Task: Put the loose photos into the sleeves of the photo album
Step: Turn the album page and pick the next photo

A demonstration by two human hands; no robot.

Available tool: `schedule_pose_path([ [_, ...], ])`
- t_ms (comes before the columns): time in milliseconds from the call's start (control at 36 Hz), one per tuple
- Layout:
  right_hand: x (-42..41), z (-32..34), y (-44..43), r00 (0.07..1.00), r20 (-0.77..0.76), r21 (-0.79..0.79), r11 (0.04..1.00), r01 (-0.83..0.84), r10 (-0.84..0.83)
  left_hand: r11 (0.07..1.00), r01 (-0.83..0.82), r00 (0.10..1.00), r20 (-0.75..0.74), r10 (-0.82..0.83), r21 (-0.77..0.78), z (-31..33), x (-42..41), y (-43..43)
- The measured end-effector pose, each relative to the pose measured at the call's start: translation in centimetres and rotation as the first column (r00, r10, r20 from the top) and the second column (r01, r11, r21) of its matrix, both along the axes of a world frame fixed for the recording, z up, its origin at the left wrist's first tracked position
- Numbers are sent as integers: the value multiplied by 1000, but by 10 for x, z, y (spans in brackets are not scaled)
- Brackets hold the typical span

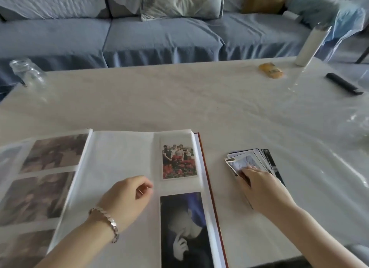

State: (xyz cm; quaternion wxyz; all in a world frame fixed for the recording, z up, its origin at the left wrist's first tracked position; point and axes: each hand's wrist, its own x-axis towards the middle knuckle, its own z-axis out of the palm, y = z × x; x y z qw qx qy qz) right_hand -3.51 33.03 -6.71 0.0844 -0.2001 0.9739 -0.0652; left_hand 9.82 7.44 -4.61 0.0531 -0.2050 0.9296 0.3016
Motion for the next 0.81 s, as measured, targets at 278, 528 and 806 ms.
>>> schedule_pose_path([
  [278,5,4,12,915,-396,-217,960,-179,81,979,-8,998,-55,20,205,6,-21,31],
  [528,43,11,-29,683,-512,-247,672,-698,521,433,-291,949,199,246,853,38,-31,57],
  [806,42,24,-54,871,479,-640,723,260,110,786,-227,941,-77,328,576,21,-15,13],
])
